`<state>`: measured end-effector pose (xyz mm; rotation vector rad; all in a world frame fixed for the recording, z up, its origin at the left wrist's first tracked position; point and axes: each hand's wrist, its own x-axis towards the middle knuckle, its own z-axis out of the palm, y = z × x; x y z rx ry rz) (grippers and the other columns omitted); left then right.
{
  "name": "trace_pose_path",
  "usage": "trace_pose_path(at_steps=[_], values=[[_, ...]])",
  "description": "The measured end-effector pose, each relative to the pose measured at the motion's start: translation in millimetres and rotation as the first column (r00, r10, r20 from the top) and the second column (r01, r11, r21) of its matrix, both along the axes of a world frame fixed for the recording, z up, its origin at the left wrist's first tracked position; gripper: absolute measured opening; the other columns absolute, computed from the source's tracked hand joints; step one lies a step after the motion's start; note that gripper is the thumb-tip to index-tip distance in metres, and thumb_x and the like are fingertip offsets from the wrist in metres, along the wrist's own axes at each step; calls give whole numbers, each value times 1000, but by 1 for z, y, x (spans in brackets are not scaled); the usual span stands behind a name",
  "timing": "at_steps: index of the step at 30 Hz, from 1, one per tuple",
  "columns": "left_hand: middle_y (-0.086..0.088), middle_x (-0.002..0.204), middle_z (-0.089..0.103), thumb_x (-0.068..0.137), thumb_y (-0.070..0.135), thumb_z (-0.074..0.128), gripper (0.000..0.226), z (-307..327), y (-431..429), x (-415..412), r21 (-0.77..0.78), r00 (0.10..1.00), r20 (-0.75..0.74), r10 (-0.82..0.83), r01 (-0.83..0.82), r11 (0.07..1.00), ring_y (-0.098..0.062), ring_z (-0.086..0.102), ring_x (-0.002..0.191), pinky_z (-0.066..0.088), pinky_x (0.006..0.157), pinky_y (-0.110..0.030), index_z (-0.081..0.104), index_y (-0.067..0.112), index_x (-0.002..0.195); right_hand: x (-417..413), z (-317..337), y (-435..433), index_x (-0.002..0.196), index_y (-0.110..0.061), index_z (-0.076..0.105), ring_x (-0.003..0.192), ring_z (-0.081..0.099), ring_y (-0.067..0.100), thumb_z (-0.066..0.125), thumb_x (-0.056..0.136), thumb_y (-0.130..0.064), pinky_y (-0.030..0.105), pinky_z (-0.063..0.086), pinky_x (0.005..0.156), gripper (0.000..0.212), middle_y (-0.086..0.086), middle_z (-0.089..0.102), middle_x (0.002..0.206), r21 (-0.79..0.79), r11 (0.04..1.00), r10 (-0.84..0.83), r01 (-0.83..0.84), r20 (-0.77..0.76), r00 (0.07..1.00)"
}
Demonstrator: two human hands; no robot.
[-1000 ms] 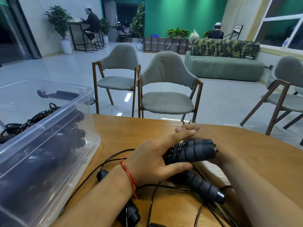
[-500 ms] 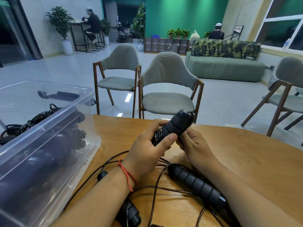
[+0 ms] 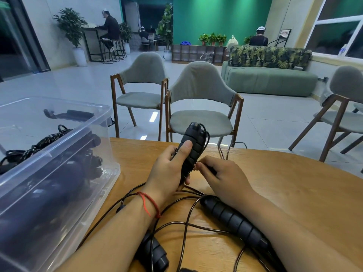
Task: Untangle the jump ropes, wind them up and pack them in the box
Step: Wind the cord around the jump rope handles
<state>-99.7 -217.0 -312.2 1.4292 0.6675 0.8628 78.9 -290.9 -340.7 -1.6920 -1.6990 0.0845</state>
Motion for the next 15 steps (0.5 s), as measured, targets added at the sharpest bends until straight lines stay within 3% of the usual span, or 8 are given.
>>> trace_pose_path(at_steps=[8, 15], values=[[-28, 99, 68, 96, 64, 61, 60, -3, 16, -2, -69, 975, 85, 205, -199, 977, -27, 65, 67, 45, 48, -33, 62, 8, 119, -3, 3, -3, 100, -37, 70, 74, 60, 5, 54, 108, -49, 17, 35, 59, 22, -19, 61, 72, 5, 1000, 5, -5, 19, 1000], [-9, 101, 71, 92, 65, 65, 53, -7, 22, -5, 47, 939, -7, 343, -343, 938, -21, 72, 73, 50, 57, -33, 54, 25, 125, -1, 4, -7, 105, -33, 72, 69, 58, 5, 56, 107, -47, 17, 41, 58, 21, -18, 64, 76, 154, 988, -41, 19, 139, 989]])
